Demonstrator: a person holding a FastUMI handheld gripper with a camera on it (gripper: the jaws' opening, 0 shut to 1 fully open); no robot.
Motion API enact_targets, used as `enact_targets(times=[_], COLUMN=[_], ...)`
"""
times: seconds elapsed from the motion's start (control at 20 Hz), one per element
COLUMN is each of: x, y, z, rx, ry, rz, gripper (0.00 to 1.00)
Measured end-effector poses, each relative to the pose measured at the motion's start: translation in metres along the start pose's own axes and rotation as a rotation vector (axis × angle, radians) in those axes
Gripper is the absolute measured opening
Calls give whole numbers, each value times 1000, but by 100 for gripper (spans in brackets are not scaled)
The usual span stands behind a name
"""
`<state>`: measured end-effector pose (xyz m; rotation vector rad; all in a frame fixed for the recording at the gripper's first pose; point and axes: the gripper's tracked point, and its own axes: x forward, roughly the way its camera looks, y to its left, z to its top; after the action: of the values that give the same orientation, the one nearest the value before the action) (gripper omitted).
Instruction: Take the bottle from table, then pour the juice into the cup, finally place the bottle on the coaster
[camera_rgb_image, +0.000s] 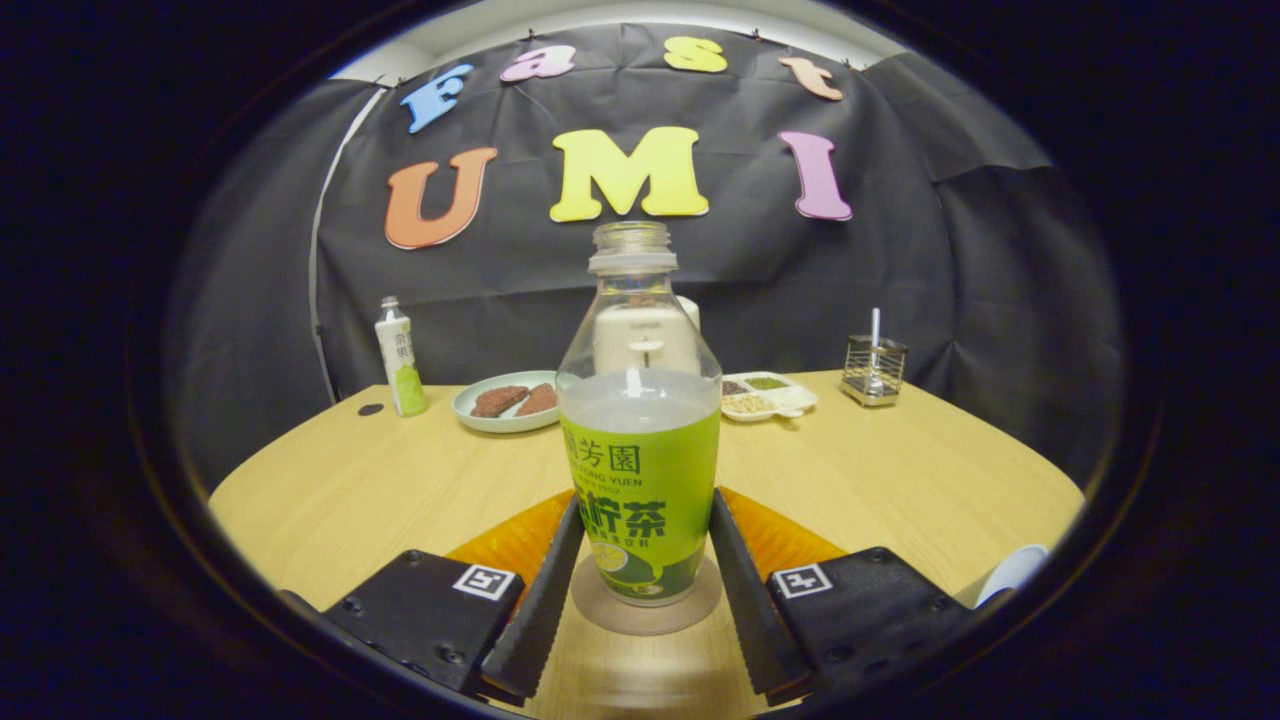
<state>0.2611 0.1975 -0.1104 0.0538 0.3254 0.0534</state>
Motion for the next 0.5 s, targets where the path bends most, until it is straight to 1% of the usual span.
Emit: enact_targets(times=[0.15,0.5], x=[-1,-2], y=[1,2], z=[0,-5], rx=[-25,-5], ry=[-4,16], rz=[-3,-1], gripper=[81,83])
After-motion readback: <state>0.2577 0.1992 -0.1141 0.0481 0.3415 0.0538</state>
